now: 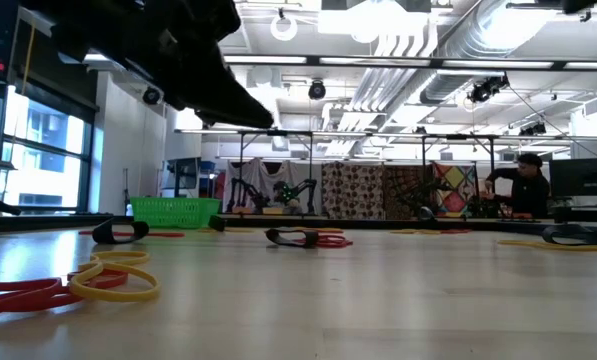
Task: Sort rubber bands into baskets
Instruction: Put the red rubber band into the green bin
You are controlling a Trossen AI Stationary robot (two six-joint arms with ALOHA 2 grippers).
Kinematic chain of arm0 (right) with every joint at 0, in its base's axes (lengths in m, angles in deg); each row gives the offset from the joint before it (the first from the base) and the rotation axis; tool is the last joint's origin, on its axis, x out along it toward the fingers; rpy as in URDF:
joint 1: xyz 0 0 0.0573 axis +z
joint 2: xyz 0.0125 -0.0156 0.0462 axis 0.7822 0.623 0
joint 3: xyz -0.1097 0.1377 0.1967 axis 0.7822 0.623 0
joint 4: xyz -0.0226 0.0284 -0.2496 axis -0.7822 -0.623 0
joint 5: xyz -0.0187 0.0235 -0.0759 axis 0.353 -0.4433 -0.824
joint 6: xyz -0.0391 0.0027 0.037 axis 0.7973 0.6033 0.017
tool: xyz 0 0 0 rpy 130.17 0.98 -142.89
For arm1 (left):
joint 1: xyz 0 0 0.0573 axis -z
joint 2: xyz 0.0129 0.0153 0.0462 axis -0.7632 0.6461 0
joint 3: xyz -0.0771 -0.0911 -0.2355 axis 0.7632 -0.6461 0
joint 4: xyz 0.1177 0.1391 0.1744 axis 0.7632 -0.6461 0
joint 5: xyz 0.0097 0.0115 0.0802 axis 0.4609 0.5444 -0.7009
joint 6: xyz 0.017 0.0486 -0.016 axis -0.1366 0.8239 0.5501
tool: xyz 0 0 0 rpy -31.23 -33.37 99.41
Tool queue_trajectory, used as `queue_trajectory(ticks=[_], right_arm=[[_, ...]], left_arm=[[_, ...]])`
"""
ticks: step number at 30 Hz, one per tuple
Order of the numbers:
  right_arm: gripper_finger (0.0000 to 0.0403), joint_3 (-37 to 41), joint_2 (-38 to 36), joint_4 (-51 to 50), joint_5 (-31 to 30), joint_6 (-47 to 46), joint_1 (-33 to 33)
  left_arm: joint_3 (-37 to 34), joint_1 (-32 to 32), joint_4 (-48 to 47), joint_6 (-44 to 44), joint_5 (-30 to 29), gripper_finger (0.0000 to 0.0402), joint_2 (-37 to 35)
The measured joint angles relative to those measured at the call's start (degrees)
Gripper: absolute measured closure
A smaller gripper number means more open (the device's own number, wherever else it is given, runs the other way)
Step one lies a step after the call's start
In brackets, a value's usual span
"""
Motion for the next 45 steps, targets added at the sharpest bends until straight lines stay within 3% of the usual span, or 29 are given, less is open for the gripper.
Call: queue_trajectory(ticks=[8, 19, 24, 30, 37, 45], right_arm=[[0.0380, 0.1, 0.0, 6.6, -17.4, 14.0, -3.0], [0.0380, 0.1, 2.1, 19.3, -23.9, 35.7, -9.6], [0.0380, 0.1, 6.0, 23.5, -24.1, 42.8, -13.8], [0.0380, 0.2, 12.1, 33.6, -19.0, 49.8, -19.2], [0.0400, 0.2, 19.5, 44.1, -10.1, 61.9, -23.6], [0.0402, 0.2, 22.7, 49.6, -8.8, 65.8, -27.0]], left_arm=[[0.0, 1.5, -11.2, 0.0, 4.2, 0.0381, -5.2], [0.0, 2.7, -31.7, -10.6, 1.2, 0.0388, -14.5], [0.0, 0.4, -40.3, -12.6, -0.3, 0.0388, -16.0], [0.0, -5.6, -43.7, -12.6, -0.1, 0.0391, -16.1], [0.0, -15.5, -45.7, -4.5, 6.2, 0.0401, -16.1], [0.0, -24.9, -53.5, 1.9, 7.9, 0.0401, -16.1]])
